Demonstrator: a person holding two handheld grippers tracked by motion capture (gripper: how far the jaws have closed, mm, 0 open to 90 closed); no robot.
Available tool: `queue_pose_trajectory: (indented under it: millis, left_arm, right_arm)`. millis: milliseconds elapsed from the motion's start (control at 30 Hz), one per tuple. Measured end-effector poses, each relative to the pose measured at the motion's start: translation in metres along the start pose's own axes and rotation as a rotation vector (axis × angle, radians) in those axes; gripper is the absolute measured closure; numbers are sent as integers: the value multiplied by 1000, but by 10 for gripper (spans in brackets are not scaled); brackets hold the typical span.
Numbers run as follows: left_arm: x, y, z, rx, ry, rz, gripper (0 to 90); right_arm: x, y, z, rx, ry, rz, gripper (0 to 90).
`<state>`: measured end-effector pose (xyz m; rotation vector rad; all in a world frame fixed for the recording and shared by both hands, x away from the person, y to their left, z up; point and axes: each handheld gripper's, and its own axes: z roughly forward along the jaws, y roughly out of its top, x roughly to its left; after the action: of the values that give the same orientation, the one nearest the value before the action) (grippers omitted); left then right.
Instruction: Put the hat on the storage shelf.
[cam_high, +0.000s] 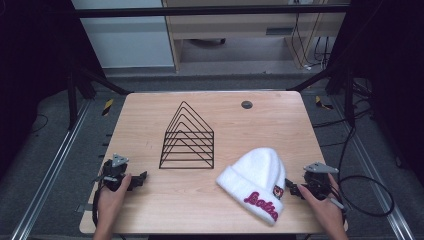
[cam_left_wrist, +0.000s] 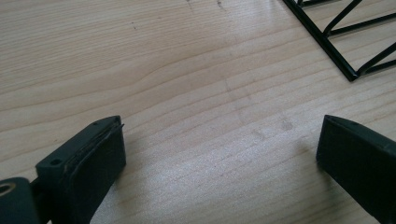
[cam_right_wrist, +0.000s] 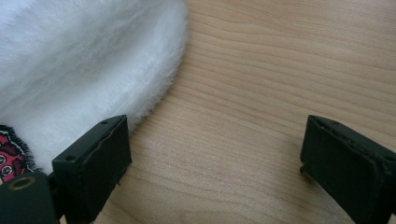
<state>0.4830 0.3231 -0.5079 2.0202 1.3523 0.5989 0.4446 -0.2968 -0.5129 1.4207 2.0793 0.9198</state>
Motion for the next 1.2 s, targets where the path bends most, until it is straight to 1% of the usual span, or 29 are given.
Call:
queue_pose_trajectory:
  millis: [200, 233, 267, 333, 367, 400, 467, 533, 567, 633, 667, 700, 733, 767, 800, 900, 967, 1000, 1033, 1133, 1200]
  left_arm:
    - [0, 0, 0, 0, -2, -2, 1]
    - [0, 0, 0, 0, -3, -2, 1]
    - [0, 0, 0, 0, -3, -2, 0]
    - [0, 0, 0, 1, -2, -2, 0]
    - [0, 0, 0, 0, -4, -2, 0]
    - [0, 0, 0, 0, -4, -2, 0]
    - [0, 0, 0, 0, -5, -2, 0]
    - [0, 0, 0, 0, -5, -3, 0]
    - [0, 0, 1, 1, -5, -3, 0]
    - [0, 0, 1, 1, -5, -3, 0]
    - [0, 0, 1, 1, -4, -3, 0]
    - [0, 0, 1, 1, -5, -3, 0]
    - [0, 0, 1, 1, -5, -3, 0]
    - [0, 0, 1, 1, -5, -3, 0]
    - [0, 0, 1, 1, -5, -3, 0]
    - [0, 0, 1, 1, -5, -3, 0]
    - [0, 0, 1, 1, -4, -3, 0]
    - [0, 0, 1, 1, -5, -3, 0]
    - [0, 0, 1, 1, -5, -3, 0]
    - [0, 0, 1, 1, -5, -3, 0]
    - [0, 0, 1, 1, -5, -3, 0]
  right_arm:
    - [1, 1, 0, 10, 9, 15, 67]
    - [1, 1, 0, 10, 9, 14, 65]
    - [0, 2, 1, 9, 10, 0, 65]
    - [-1, 3, 1, 14, 11, 1, 105]
    - [-2, 5, -2, 20, 13, -6, 121]
    - [-2, 10, -6, 12, 7, -12, 126]
    - [-3, 20, -14, 6, -14, -33, 193]
    - [-4, 29, -19, 10, -28, -47, 221]
    - [-3, 40, -21, 33, -28, -60, 245]
    - [-1, 54, -22, 55, -28, -102, 310]
    - [3, 69, -22, 78, -35, -135, 340]
    - [5, 76, -21, 82, -27, -156, 370]
    - [5, 76, -21, 82, -27, -156, 370]
    - [7, 81, -20, 92, -19, -167, 378]
    - [10, 91, -18, 105, -10, -186, 384]
    - [15, 105, -12, 116, 12, -205, 401]
    - [16, 110, -8, 125, 20, -209, 420]
    - [16, 114, -5, 136, 26, -208, 434]
    - [17, 119, -1, 149, 36, -218, 448]
    - [16, 124, 2, 157, 39, -221, 466]
    - [16, 129, 4, 175, 50, -207, 469]
